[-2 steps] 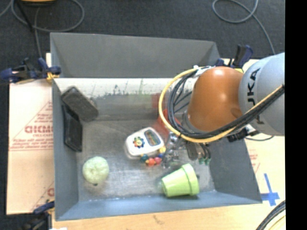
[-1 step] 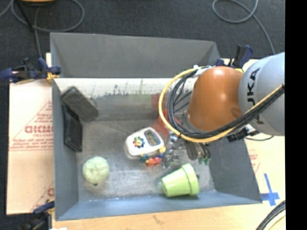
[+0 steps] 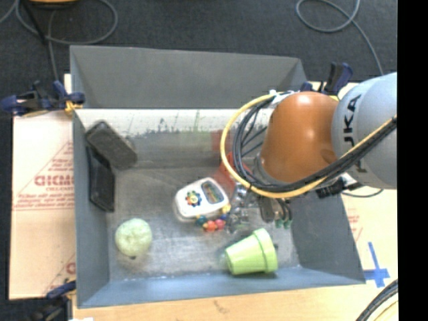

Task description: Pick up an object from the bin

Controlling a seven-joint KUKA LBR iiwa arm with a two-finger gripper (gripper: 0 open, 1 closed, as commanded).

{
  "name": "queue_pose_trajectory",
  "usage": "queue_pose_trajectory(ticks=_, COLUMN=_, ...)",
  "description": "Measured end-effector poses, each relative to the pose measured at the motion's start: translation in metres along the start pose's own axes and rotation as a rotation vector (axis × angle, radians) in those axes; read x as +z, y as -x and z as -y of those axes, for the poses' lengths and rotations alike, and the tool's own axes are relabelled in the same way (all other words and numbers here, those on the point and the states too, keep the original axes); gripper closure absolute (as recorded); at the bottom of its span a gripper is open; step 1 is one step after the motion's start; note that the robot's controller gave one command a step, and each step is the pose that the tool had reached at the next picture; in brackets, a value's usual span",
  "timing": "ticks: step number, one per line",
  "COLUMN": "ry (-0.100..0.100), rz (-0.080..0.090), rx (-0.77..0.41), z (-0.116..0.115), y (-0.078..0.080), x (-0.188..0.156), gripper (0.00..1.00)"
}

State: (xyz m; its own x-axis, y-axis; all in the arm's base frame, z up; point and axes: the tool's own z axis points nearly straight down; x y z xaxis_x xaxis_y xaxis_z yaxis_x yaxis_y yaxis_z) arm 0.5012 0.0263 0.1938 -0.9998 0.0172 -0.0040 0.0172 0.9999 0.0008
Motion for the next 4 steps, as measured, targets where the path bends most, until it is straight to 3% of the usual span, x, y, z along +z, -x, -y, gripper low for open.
queue_pose_trajectory(ticks=1, ry=-0.001, rz=0.003, rx=0.009, z=-0.015, y=-0.002, x=0.034, gripper=1.0)
queue_pose_trajectory(ticks=2, ry=-0.001, rz=-0.004, rx=-0.17, z=-0.009, y=0.02, x=0.043, gripper=1.0)
queue_pose_trajectory(ticks=4, ry=0.002, rz=0.0, rx=-0.327, z=0.002, y=0.026, x=0.034, gripper=1.0)
